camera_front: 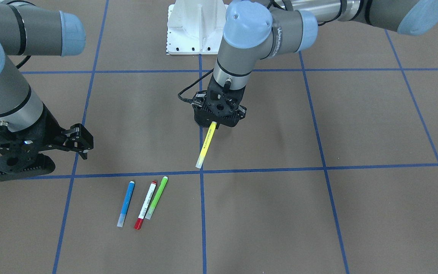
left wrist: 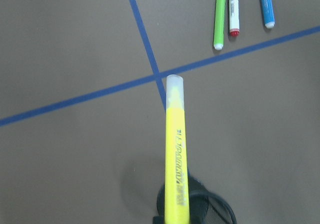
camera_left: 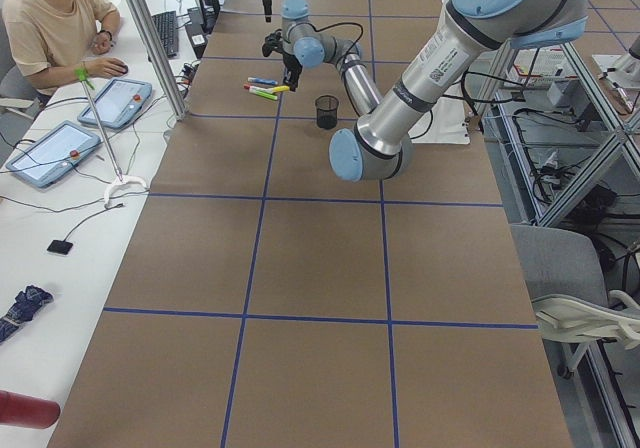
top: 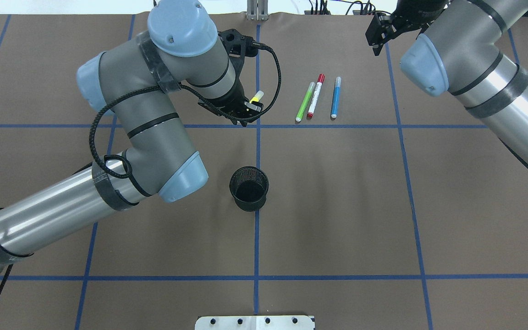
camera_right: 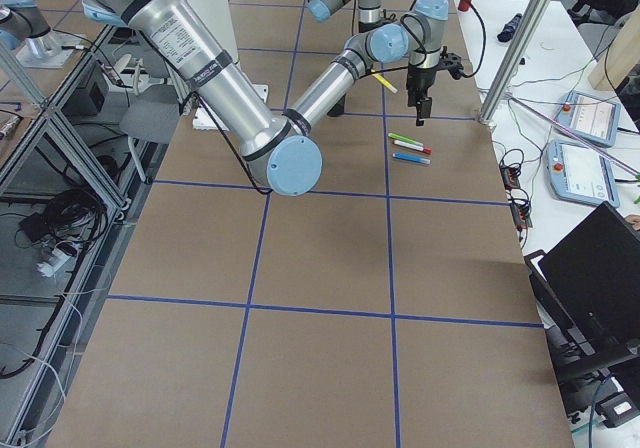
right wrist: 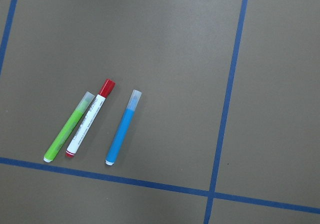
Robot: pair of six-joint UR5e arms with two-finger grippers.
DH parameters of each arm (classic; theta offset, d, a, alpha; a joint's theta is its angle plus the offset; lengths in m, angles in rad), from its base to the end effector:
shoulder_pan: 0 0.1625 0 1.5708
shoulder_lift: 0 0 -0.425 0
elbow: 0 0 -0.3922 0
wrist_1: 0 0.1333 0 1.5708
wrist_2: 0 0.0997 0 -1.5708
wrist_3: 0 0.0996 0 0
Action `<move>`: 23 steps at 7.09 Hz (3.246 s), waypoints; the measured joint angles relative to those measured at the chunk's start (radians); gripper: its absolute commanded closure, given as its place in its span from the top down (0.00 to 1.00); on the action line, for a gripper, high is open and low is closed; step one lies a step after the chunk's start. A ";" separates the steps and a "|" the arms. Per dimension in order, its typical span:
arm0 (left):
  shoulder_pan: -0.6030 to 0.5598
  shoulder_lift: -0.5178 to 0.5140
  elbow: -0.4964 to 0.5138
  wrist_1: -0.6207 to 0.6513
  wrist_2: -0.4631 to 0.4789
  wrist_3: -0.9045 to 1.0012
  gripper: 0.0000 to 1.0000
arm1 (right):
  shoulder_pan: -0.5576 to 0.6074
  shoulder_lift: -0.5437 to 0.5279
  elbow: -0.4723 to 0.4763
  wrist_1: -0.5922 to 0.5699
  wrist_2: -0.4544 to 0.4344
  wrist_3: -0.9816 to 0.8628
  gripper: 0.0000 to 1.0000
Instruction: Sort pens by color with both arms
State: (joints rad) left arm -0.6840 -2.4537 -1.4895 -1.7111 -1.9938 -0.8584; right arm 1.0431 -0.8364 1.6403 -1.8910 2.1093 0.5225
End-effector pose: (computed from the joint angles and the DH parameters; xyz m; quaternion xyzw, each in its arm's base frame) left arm 0.5099 -0.5350 0.1234 0.1419 0.4601 0.1076 0.8698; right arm -0.2739 -0.6332 0.2249 0.0703 -0.3392 -0.0661 0.9357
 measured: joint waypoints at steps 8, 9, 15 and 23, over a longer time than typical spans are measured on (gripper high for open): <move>0.002 -0.267 0.646 -0.499 0.199 -0.002 0.63 | -0.006 -0.003 -0.008 0.017 0.000 0.001 1.00; 0.004 -0.270 0.654 -0.502 0.204 -0.001 0.93 | -0.006 -0.003 -0.008 0.017 0.000 0.001 1.00; 0.010 -0.273 0.641 -0.506 0.208 -0.005 0.99 | -0.006 -0.002 -0.005 0.017 0.000 0.002 1.00; -0.125 0.156 -0.183 0.103 0.017 0.084 0.99 | 0.124 -0.087 0.002 0.015 0.060 -0.209 1.00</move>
State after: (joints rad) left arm -0.8086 -2.2976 -1.6727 -1.6085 -1.9765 -0.7743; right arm 1.1672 -0.9233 1.6421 -1.8758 2.1695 0.3134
